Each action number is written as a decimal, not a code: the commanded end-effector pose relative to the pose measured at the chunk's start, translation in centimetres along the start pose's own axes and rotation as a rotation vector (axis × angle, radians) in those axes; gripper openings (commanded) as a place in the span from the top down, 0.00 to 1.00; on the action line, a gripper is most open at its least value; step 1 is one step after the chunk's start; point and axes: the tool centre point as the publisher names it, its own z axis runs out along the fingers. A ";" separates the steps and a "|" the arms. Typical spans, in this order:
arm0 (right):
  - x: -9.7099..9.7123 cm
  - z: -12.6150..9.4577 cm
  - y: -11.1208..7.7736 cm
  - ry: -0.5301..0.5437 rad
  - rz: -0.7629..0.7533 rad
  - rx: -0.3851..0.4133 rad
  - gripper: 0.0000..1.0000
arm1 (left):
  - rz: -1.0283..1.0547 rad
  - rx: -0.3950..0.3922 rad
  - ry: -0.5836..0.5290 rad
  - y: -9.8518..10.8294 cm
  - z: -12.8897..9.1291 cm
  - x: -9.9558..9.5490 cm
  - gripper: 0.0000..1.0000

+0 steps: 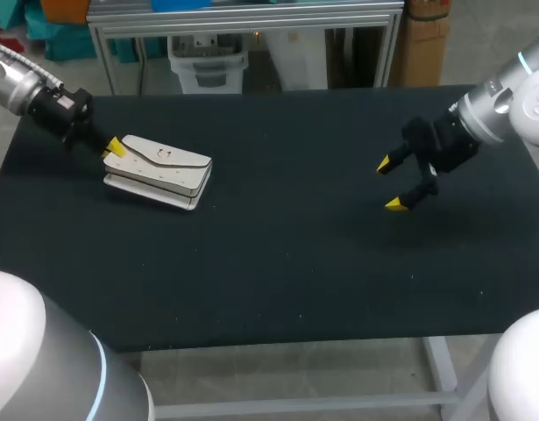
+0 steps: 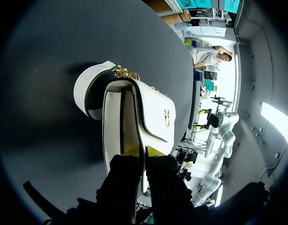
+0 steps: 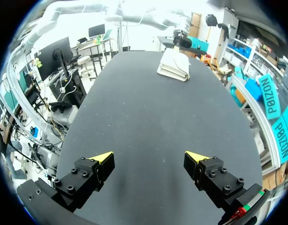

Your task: Pick up the bag, open it, inspect its contents, close it, and place it on the opposite side

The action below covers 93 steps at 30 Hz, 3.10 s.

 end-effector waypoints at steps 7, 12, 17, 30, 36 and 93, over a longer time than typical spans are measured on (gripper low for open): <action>0.0 0.0 0.0 0.000 0.000 -0.001 0.00 | -0.134 0.318 0.198 2.4 5.4 1.4 1.00; 0.0 0.0 0.0 0.000 0.000 -0.001 0.00 | -0.124 0.375 0.242 2.0 7.6 2.6 1.00; 0.0 0.0 0.0 0.000 0.000 -0.001 0.00 | -0.084 0.431 0.246 1.3 8.5 5.0 1.00; 0.0 0.0 0.0 0.000 0.000 -0.001 0.00 | -0.048 0.545 0.232 1.5 13.7 6.1 1.00; 0.0 0.0 0.0 0.000 0.000 -0.001 0.00 | -0.035 0.648 0.251 2.6 14.9 6.8 1.00; 0.0 0.0 0.0 0.000 0.000 -0.001 0.00 | -0.088 0.304 -0.241 4.4 18.2 6.3 1.00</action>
